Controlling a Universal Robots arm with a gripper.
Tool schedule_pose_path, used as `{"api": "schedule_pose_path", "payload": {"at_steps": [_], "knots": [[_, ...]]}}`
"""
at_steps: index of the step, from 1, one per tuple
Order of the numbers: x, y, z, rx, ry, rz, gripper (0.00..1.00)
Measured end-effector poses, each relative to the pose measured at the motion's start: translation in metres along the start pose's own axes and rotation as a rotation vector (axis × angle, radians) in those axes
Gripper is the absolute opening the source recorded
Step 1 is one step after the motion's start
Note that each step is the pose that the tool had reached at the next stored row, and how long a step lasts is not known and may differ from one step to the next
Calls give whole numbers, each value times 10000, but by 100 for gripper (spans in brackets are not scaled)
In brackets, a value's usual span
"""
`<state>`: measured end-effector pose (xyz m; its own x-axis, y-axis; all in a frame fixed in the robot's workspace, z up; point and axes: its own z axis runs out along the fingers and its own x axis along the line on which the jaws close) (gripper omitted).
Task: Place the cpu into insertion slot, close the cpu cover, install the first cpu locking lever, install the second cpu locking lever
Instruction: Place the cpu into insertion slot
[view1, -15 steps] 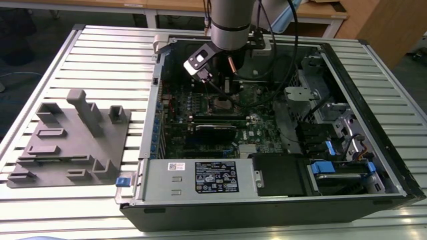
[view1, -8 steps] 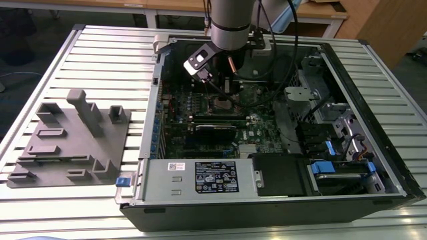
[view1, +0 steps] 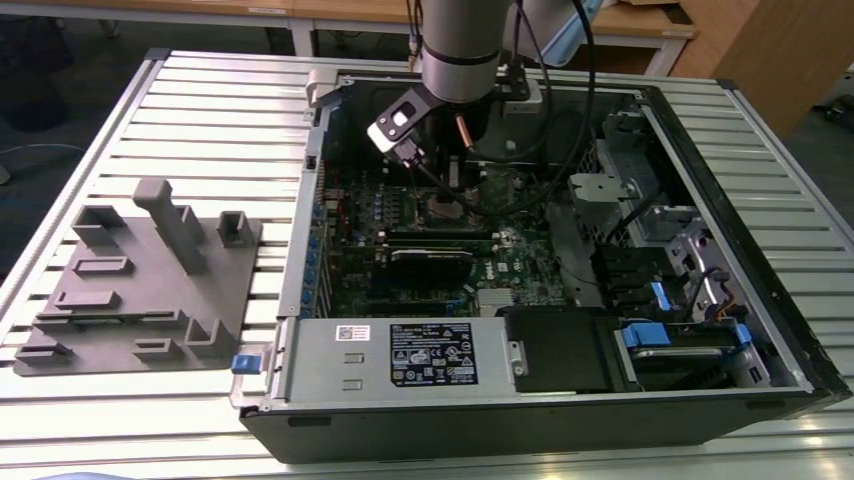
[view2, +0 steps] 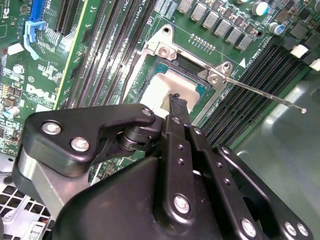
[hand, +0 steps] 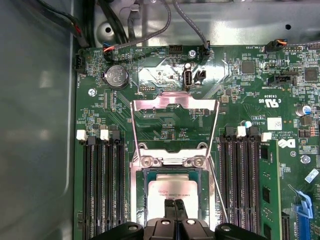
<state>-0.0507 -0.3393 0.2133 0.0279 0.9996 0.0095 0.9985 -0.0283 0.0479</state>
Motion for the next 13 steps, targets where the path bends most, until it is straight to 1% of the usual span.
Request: {"api": "schedule_pose_path", "payload": {"at_steps": [6, 13], "knots": [[0, 11, 9, 60, -2, 1, 11], [1, 14, 11, 60, -1, 1, 11]]}}
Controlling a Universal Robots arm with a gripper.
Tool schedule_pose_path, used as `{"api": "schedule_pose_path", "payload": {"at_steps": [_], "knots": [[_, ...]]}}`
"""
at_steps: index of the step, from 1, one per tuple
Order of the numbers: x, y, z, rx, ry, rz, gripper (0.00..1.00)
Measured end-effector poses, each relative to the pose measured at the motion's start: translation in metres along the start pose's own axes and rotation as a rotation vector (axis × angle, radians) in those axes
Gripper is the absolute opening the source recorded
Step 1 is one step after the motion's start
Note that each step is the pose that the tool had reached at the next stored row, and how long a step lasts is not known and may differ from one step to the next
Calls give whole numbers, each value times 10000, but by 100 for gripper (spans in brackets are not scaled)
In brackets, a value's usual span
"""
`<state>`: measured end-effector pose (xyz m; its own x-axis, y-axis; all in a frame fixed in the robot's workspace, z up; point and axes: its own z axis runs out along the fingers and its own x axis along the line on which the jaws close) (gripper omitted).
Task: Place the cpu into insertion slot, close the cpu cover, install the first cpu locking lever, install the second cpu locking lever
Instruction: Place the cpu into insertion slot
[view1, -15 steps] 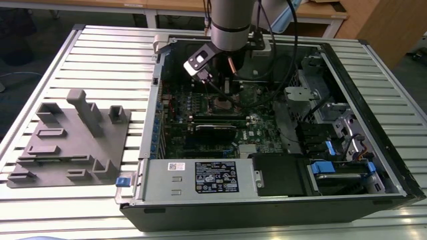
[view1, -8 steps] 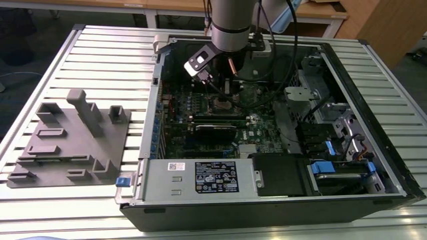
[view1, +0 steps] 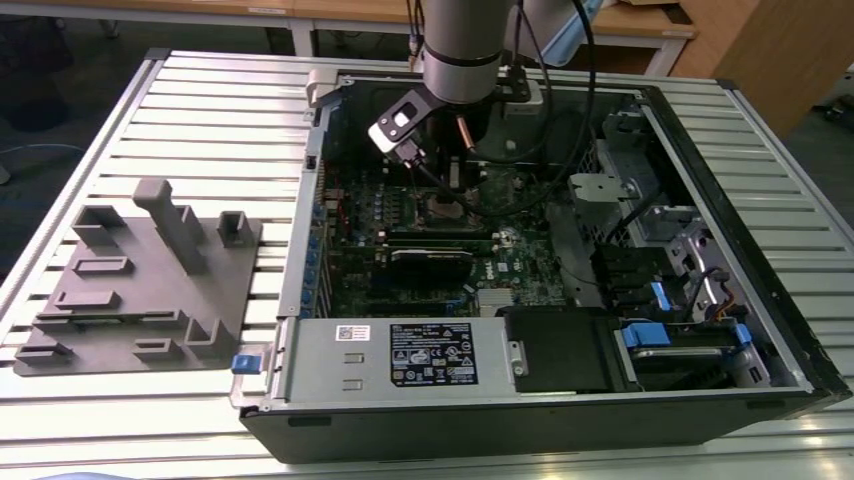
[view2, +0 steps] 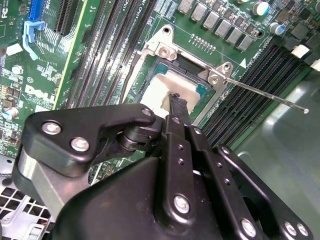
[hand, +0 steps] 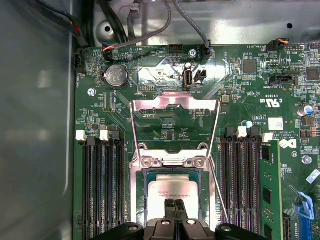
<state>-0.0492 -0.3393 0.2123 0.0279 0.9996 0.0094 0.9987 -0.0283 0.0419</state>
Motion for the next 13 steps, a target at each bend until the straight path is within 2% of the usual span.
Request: {"api": "schedule_pose_path", "payload": {"at_steps": [13], "knots": [[12, 0, 21, -1, 1, 1, 11]]}}
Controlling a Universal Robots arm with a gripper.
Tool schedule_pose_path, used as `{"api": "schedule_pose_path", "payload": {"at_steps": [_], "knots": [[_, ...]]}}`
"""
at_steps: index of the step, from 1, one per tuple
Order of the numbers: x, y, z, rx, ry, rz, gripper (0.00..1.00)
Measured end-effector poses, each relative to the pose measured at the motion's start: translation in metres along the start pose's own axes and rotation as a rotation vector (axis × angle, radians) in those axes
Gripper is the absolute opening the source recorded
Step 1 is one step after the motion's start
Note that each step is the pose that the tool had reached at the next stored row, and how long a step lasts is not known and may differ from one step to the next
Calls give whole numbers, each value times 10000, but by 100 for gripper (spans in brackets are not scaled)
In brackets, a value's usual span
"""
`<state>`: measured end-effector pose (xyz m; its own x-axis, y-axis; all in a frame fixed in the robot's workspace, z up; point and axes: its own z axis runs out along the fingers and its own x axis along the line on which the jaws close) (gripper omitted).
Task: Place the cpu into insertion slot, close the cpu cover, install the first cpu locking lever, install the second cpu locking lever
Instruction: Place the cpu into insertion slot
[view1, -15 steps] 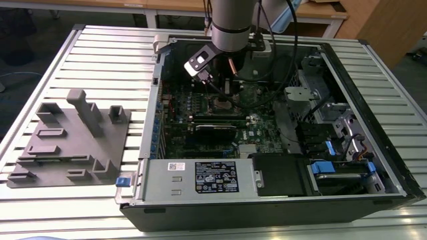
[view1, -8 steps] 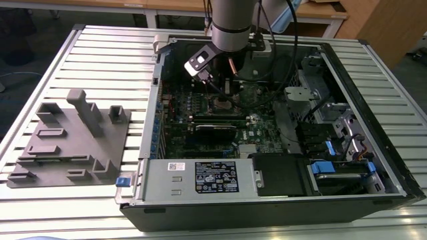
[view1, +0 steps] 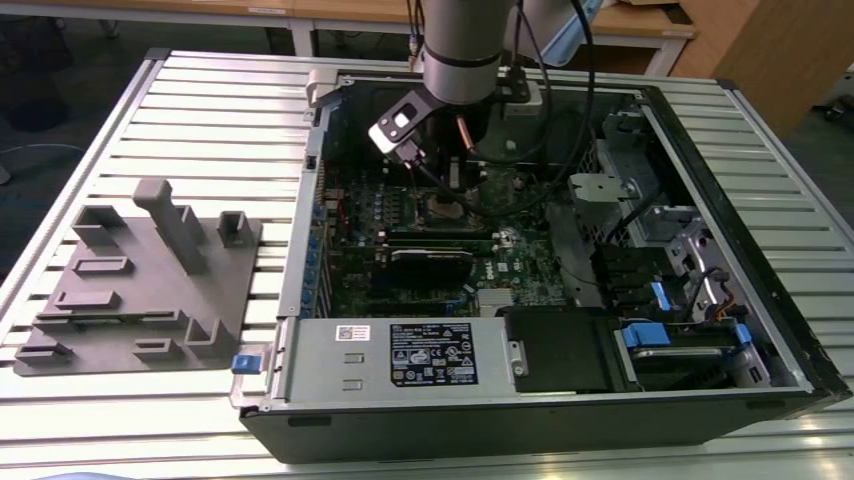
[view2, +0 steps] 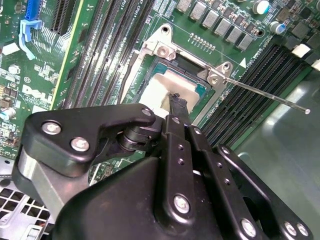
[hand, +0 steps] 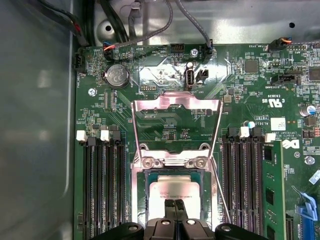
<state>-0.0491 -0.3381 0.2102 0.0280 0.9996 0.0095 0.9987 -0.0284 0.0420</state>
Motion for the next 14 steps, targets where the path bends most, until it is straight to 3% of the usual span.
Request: {"api": "schedule_pose_path", "payload": {"at_steps": [4, 6, 14], "knots": [[-1, -1, 4, 2, -4, 0, 11], [-1, -2, 55, 1, -2, -1, 11], [-1, -2, 48, 0, 1, 0, 11]]}}
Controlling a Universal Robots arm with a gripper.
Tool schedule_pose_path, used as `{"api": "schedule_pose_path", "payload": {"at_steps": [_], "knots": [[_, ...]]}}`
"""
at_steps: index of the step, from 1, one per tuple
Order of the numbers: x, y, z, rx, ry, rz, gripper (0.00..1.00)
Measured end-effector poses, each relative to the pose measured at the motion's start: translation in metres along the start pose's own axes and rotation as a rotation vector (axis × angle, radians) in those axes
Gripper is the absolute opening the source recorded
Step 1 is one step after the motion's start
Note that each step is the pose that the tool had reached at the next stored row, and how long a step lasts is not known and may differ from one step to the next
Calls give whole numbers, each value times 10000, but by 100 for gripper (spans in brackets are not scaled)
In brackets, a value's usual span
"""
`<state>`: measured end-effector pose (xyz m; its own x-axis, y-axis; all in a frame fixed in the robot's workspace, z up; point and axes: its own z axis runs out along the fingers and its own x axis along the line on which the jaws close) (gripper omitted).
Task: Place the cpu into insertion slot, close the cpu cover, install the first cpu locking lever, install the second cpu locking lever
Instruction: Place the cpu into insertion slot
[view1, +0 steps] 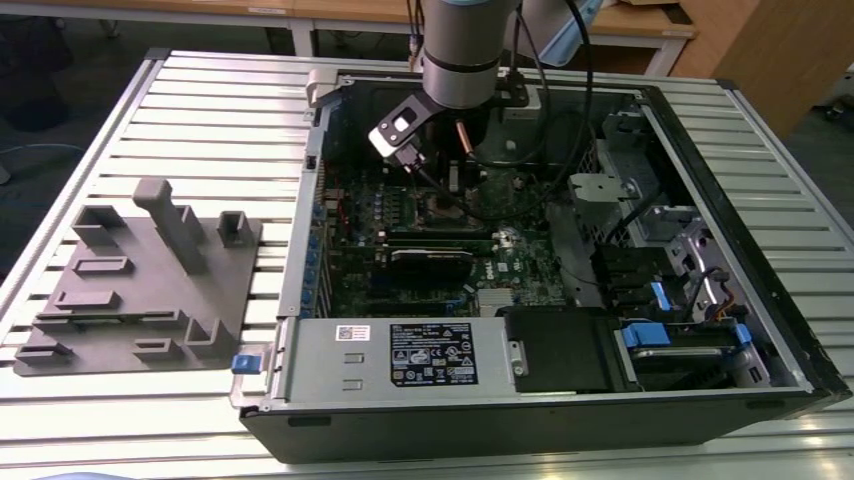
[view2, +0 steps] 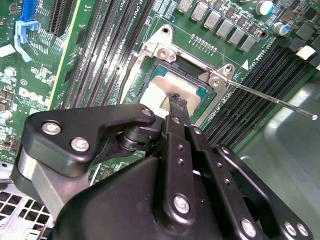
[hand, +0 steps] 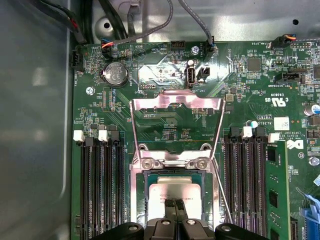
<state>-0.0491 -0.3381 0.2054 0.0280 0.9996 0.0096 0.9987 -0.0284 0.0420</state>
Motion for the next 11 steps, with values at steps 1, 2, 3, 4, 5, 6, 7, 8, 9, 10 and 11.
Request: {"api": "schedule_pose_path", "payload": {"at_steps": [1, 2, 3, 4, 5, 6, 7, 8, 9, 10, 11], "knots": [[0, 0, -2, 1, -2, 0, 11], [0, 0, -6, 3, -5, -1, 11], [0, 0, -13, 2, -5, 0, 11], [0, 1, -20, 2, -3, 0, 11], [0, 1, -29, 1, -2, 0, 11], [0, 2, -38, 1, -2, 0, 11], [1, 2, -47, 1, -2, 0, 11], [0, 2, -56, 1, -2, 0, 11], [1, 2, -62, 1, -2, 0, 11], [1, 3, -64, 0, -1, 0, 11], [1, 3, -64, 0, 0, 0, 11]]}}
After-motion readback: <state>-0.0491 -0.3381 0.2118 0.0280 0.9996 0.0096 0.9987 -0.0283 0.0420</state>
